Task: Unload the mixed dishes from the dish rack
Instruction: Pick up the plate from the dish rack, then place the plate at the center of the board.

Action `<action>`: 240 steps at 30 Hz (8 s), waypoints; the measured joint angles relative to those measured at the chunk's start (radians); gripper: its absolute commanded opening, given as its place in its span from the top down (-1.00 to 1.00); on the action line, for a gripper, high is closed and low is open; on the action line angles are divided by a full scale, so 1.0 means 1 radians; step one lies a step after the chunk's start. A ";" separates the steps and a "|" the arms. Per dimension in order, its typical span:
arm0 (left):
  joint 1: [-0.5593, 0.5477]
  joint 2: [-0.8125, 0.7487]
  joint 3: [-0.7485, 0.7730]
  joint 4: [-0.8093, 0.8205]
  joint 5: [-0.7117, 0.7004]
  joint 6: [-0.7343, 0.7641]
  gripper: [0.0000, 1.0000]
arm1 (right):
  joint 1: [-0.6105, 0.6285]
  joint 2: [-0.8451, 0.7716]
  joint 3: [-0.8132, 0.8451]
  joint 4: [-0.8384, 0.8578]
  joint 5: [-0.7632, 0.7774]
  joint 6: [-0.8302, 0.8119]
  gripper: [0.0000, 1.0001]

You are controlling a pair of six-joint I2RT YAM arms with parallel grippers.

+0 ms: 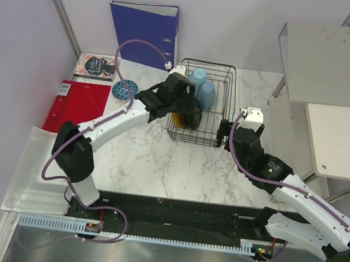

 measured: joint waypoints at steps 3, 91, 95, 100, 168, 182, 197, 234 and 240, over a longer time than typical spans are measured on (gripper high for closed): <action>-0.027 0.010 0.001 0.006 0.000 -0.002 -0.61 | 0.000 0.000 -0.002 0.000 0.000 0.001 -0.86; -0.568 -0.660 -0.581 -0.033 -0.457 0.942 0.97 | -0.005 0.232 0.532 -0.334 -0.183 0.025 -0.87; -0.676 -0.677 -0.723 0.117 -0.608 1.123 0.97 | -0.010 0.272 0.552 -0.372 -0.311 0.024 -0.86; -0.834 -0.696 -0.932 0.501 -0.713 1.482 0.97 | -0.010 0.286 0.548 -0.393 -0.467 0.026 -0.82; 0.367 -0.736 -0.487 -0.039 0.310 -0.191 -0.99 | -0.017 0.012 0.062 0.146 -0.624 0.186 1.00; 0.427 -0.817 -0.519 -0.069 0.272 -0.257 -0.99 | -0.017 0.130 -0.217 0.271 -0.886 0.265 1.00; 0.430 -0.820 -0.598 -0.077 0.259 -0.256 -0.99 | -0.017 0.370 -0.268 0.325 -0.849 0.288 1.00; 0.420 -0.659 -0.552 -0.065 0.317 -0.189 -0.99 | -0.015 0.003 0.077 -0.137 -0.485 0.135 -0.47; 0.226 -0.500 -0.361 -0.037 0.262 -0.116 -0.98 | -0.014 0.057 0.094 -0.136 -0.459 0.096 -0.48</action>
